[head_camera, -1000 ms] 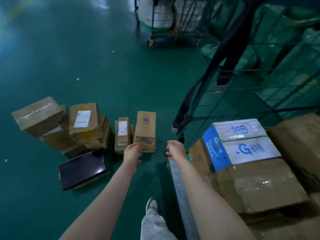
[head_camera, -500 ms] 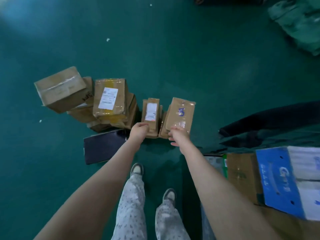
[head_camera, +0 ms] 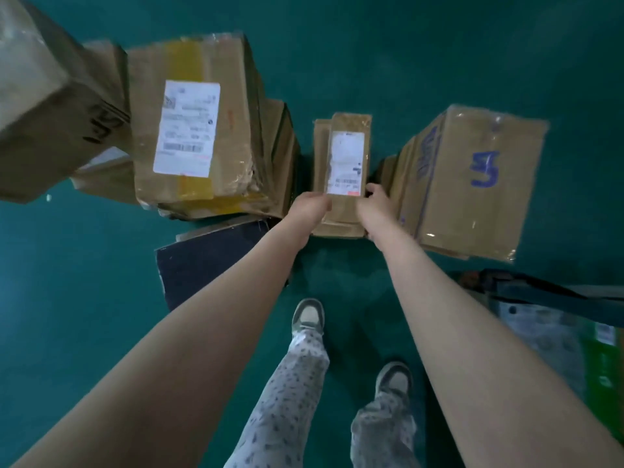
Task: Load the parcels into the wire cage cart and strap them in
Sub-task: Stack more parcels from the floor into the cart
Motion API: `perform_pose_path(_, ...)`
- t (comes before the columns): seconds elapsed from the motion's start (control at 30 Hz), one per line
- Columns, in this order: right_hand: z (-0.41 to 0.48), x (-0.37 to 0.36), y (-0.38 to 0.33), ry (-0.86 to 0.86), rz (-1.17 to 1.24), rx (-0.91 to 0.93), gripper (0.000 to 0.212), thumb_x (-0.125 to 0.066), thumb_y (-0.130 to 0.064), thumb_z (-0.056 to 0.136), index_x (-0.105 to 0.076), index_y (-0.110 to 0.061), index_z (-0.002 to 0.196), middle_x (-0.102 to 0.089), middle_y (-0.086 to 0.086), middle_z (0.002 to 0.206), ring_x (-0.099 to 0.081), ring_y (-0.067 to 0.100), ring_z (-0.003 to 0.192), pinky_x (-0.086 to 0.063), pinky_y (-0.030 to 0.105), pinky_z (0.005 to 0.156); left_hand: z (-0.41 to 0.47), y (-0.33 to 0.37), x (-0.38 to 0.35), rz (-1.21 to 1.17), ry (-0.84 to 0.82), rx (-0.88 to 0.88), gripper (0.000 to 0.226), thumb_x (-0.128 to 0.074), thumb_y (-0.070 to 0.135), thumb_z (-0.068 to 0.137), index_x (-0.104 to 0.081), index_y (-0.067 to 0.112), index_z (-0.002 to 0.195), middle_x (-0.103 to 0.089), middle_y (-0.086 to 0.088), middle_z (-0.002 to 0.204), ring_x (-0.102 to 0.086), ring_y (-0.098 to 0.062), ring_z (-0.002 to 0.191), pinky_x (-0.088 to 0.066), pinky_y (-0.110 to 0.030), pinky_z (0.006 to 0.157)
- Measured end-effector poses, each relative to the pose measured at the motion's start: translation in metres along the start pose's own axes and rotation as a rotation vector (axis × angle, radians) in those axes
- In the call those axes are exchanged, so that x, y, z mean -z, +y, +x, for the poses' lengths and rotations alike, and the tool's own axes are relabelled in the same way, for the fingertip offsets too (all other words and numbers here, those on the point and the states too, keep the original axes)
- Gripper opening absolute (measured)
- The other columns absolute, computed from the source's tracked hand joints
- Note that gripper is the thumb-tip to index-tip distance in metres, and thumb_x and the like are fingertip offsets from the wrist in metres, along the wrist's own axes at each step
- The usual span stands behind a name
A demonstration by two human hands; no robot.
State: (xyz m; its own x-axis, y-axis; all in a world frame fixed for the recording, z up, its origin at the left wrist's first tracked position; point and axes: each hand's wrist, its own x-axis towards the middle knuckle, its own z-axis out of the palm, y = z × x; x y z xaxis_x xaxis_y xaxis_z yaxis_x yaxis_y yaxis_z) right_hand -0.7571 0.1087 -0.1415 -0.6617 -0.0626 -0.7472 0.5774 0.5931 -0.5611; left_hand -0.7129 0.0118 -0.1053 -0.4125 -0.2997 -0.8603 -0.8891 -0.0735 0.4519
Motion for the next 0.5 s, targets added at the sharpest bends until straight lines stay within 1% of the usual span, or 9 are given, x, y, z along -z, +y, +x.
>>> perform_pose_path(0.07, 0.028, -0.015, 0.015, 0.003, -0.01, -0.033, 0.046, -0.041, -0.015, 0.097, -0.033, -0.012, 0.143, -0.046, 0.008, 0.139, -0.051, 0.028, 0.118, -0.045, 0.038, 0.097, 0.033, -0.011, -0.003, 0.031, -0.033, -0.009, 0.043, -0.044, 0.014, 0.095, -0.045, 0.011, 0.137, -0.048, -0.004, 0.134, -0.043, -0.018, 0.105, -0.034, -0.029, 0.085)
perform_pose_path(0.13, 0.048, -0.026, 0.028, 0.022, -0.013, -0.076, 0.052, -0.039, -0.019, 0.099, -0.023, -0.011, 0.148, -0.036, 0.008, 0.148, -0.042, 0.029, 0.129, -0.038, 0.04, 0.106, 0.057, -0.022, -0.005, 0.039, -0.034, 0.006, 0.048, -0.046, 0.015, 0.094, -0.038, 0.013, 0.142, -0.045, -0.004, 0.14, -0.042, -0.017, 0.108, -0.033, -0.029, 0.085)
perform_pose_path(0.2, 0.065, -0.033, 0.038, 0.06, 0.022, -0.105, 0.057, -0.036, -0.024, 0.1, -0.014, -0.011, 0.151, -0.029, 0.007, 0.153, -0.034, 0.029, 0.136, -0.032, 0.039, 0.111, 0.074, -0.03, -0.008, 0.036, -0.048, 0.024, 0.051, -0.045, 0.013, 0.094, -0.034, 0.012, 0.145, -0.043, -0.005, 0.141, -0.042, -0.018, 0.113, -0.032, -0.027, 0.086)
perform_pose_path(0.23, 0.074, -0.038, 0.042, 0.07, 0.037, -0.135, 0.057, -0.035, -0.027, 0.1, -0.014, -0.01, 0.151, -0.029, 0.008, 0.153, -0.034, 0.029, 0.135, -0.032, 0.039, 0.111, 0.081, -0.034, -0.011, 0.035, -0.065, 0.039, 0.052, -0.045, 0.013, 0.095, -0.033, 0.012, 0.145, -0.042, -0.004, 0.142, -0.042, -0.018, 0.116, -0.031, -0.027, 0.087)
perform_pose_path(0.3, 0.077, -0.044, 0.047, 0.03, 0.062, -0.197, 0.054, -0.035, -0.033, 0.1, -0.024, -0.011, 0.148, -0.04, 0.009, 0.145, -0.044, 0.027, 0.122, -0.037, 0.043, 0.106, 0.084, -0.041, -0.015, 0.052, -0.108, 0.049, 0.05, -0.045, 0.015, 0.095, -0.034, 0.015, 0.144, -0.044, -0.001, 0.137, -0.045, -0.015, 0.112, -0.032, -0.024, 0.086)
perform_pose_path(0.37, 0.074, -0.047, 0.05, -0.005, 0.104, -0.212, 0.047, -0.035, -0.034, 0.099, -0.034, -0.015, 0.142, -0.049, 0.006, 0.134, -0.047, 0.022, 0.104, -0.043, 0.043, 0.099, 0.08, -0.045, -0.021, 0.078, -0.13, 0.02, 0.051, -0.047, 0.017, 0.096, -0.032, 0.016, 0.145, -0.048, 0.001, 0.123, -0.047, -0.009, 0.097, -0.035, -0.02, 0.08)
perform_pose_path(0.4, 0.071, -0.048, 0.05, 0.004, 0.131, -0.207, 0.045, -0.035, -0.033, 0.099, -0.035, -0.017, 0.141, -0.049, 0.004, 0.131, -0.046, 0.02, 0.101, -0.044, 0.042, 0.096, 0.078, -0.046, -0.023, 0.077, -0.125, 0.004, 0.053, -0.048, 0.017, 0.095, -0.031, 0.015, 0.145, -0.049, 0.0, 0.121, -0.046, -0.009, 0.095, -0.035, -0.02, 0.08)
perform_pose_path(0.47, 0.061, -0.044, 0.047, 0.041, 0.199, -0.182, 0.041, -0.034, -0.03, 0.101, -0.032, -0.021, 0.141, -0.048, 0.001, 0.129, -0.046, 0.019, 0.102, -0.048, 0.041, 0.086, 0.072, -0.044, -0.022, 0.071, -0.102, -0.018, 0.053, -0.052, 0.018, 0.092, -0.032, 0.014, 0.141, -0.052, -0.001, 0.118, -0.047, -0.012, 0.098, -0.037, -0.021, 0.079)
perform_pose_path(0.5, 0.054, -0.042, 0.045, 0.047, 0.224, -0.166, 0.04, -0.034, -0.03, 0.101, -0.031, -0.023, 0.14, -0.046, 0.0, 0.129, -0.047, 0.02, 0.105, -0.049, 0.041, 0.081, 0.066, -0.041, -0.021, 0.058, -0.077, -0.032, 0.049, -0.054, 0.018, 0.091, -0.034, 0.014, 0.136, -0.053, 0.001, 0.111, -0.049, -0.013, 0.097, -0.039, -0.021, 0.075)
